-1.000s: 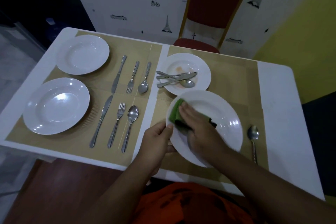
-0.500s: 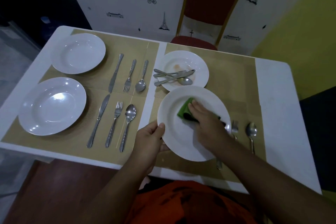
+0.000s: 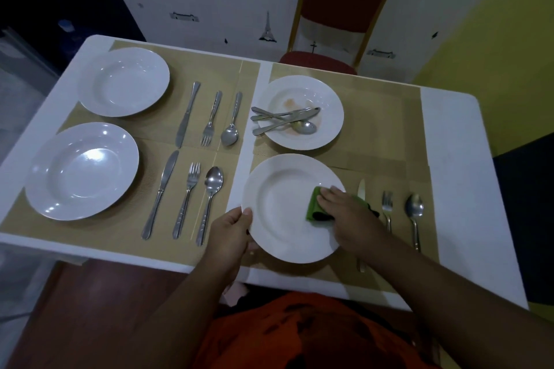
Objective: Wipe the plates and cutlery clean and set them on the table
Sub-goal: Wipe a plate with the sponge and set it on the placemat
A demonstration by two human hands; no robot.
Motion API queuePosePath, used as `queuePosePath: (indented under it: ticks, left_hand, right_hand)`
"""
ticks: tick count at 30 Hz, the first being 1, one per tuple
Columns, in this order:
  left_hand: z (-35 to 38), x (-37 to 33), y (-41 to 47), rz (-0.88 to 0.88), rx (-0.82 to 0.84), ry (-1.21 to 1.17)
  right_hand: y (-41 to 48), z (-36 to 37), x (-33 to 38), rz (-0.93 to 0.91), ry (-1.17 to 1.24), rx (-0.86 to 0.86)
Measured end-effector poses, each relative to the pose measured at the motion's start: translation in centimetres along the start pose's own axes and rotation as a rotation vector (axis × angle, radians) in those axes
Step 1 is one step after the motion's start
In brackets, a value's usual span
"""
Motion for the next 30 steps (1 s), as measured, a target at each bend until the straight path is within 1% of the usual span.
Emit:
queuePosePath:
  ticks: [4,5,7,8,11,13,15,17,20,21,24,26,28,30]
  left_hand:
    - [0.0,0.4,1.0,-0.026,0.001,0.032]
    - [0.1,0.4,1.2,-0.031,-0.004,0.075]
    - [-0.1,0.4,1.6,-0.009,-0.039,0.253]
    - [-0.1,0.3,1.8,0.029,-0.044,0.372]
    - [0.2,-0.4,1.7,0.233,0.008,0.723]
    - [0.4,-0.5,1.4,0.33,-0.052,0.944]
    - [0.9,-0.9,0.8,0.427,-0.116,1.058]
    - [1.7,-1.0,0.2,0.501,-0.079,1.136]
    - [2.3,-0.6,0.0,0.548,0.013,1.184]
    - [2.6,-0.5,0.0,0.568,0.053,1.222]
    - [3.2,0.1,-0.2,0.622,0.171,1.412]
    - [3.2,0.5,-0.1,0.631,0.213,1.461]
    - [3.1,0.7,0.0,0.641,0.238,1.476]
    - [3.0,0.9,0.2,0.657,0.258,1.491]
  right_hand:
    - [0.1,1.8,1.2,0.064,0.075,0.009]
    - [0.0,2.3,1.3,0.073,0.083,0.019]
    - [-0.2,3.3,1.6,0.083,0.054,0.038]
    - [-0.3,3.7,1.6,0.082,0.025,0.037]
    - [-0.3,4.0,1.6,0.079,-0.003,0.017]
    - [-0.2,3.7,1.8,0.092,0.051,-0.01]
    - [-0.1,3.5,2.2,0.12,0.109,-0.038]
    - [0.0,3.3,2.6,0.121,0.164,-0.021]
    - [0.1,2.9,3.7,0.098,0.224,-0.014]
    - [0.0,2.6,4.1,0.102,0.23,-0.055]
    - [-0.2,1.6,5.4,0.108,0.191,-0.249]
    - [-0.3,1.3,5.9,0.151,0.189,-0.308]
    - [-0.3,1.2,5.7,0.197,0.204,-0.305]
    - [-0.4,1.3,5.5,0.222,0.219,-0.268]
Point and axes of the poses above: each hand's wrist, its own y-axis towards the middle knuckle, its own z-axis out of the palm, x = y × z, the point moved 3 cm from there along y, towards the middle knuckle, and after that the axes turned 1 degree about y, right-handed, at the moved point
